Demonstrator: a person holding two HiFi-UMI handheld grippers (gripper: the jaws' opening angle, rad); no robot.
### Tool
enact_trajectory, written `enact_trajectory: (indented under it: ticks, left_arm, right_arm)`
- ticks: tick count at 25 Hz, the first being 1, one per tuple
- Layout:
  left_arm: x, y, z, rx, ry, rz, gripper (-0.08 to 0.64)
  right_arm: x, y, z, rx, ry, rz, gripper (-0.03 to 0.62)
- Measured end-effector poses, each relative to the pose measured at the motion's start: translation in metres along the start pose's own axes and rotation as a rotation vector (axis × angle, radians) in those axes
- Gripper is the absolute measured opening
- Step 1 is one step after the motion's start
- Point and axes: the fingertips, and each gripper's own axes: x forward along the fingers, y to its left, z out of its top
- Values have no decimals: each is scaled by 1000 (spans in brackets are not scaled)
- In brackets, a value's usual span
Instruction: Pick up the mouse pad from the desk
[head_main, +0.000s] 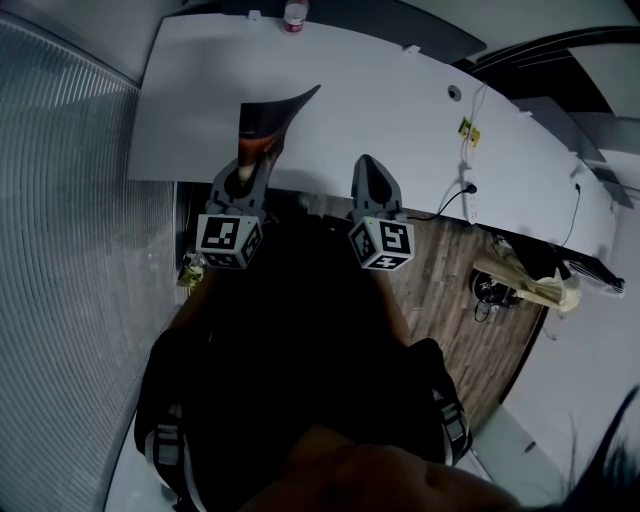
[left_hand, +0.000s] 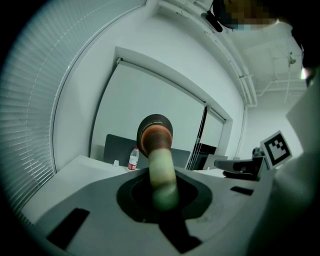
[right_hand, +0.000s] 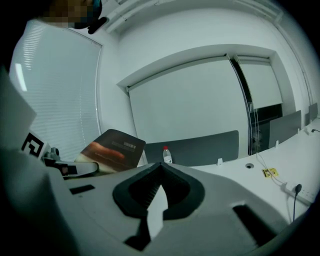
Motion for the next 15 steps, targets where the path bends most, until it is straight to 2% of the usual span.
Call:
enact_trajectory:
  ticks: [15]
  left_arm:
    - [6, 1, -1, -6, 8, -9, 25]
  right_arm:
    - [3, -5, 4, -13, -13, -12, 0]
